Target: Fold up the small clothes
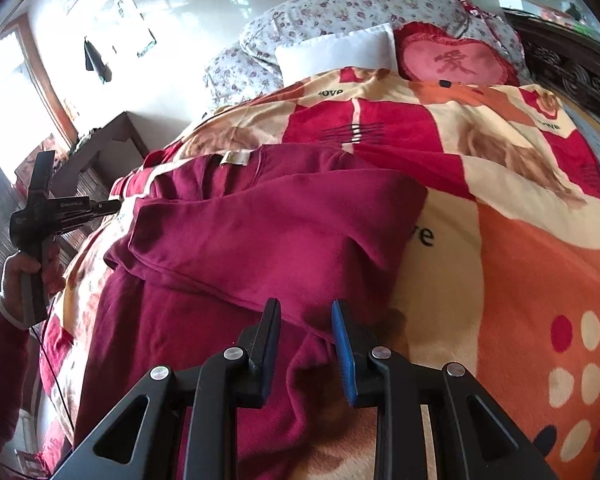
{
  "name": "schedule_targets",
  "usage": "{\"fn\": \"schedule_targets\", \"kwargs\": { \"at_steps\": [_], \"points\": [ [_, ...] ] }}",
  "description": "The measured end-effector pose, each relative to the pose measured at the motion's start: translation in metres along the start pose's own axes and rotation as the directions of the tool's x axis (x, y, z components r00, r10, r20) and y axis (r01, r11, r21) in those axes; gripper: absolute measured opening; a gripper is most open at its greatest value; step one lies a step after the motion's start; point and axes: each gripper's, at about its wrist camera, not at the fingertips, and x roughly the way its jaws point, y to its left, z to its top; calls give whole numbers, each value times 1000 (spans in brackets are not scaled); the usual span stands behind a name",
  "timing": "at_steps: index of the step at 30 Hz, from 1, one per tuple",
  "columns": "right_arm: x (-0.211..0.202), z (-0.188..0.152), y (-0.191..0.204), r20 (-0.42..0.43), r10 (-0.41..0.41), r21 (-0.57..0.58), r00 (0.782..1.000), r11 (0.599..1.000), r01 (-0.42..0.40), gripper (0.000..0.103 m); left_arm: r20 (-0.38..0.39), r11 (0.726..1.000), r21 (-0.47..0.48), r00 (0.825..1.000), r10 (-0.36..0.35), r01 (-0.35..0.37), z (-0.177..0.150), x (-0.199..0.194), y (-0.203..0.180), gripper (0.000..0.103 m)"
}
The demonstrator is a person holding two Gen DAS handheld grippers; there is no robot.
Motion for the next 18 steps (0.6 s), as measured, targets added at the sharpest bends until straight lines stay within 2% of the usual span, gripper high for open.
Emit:
{"fn": "schedule_targets", "kwargs": {
  "at_steps": [3,6,8,9,10,15,17,18],
  "points": [
    [-1,-1,5,2,10,-10,1000,1000,-10,25,-44,998,-28,998,-50,48,-8,12,-4,5],
    [-1,-3,4,-10,6,-8,1000,1000,-6,25,-52,1000,-1,999,-8,8,-13,24,-17,5],
    [-2,-4,1,-11,4,4,1000,1000,-4,25,-61,999,42,998,34,-32,-16,33,-27,18],
    [-3,-5,0,-11,3,8,1000,1000,-3,25,-67,997,65,996,55,-51,-18,38,-30,32],
    [-4,-5,-2,-11,1,14,1000,1000,-1,26,-76,994,89,994,77,-70,-20,43,-34,39],
    [-6,-8,-12,-8,-6,49,1000,999,7,30,-70,976,166,986,151,-138,-33,57,-50,39],
    [-4,-10,-15,-13,-6,56,1000,998,6,30,-53,973,177,986,157,-145,-34,57,-53,39],
    [-3,-10,-17,-18,-7,56,1000,998,8,30,-48,976,170,988,150,-139,-32,56,-52,27]
  ]
}}
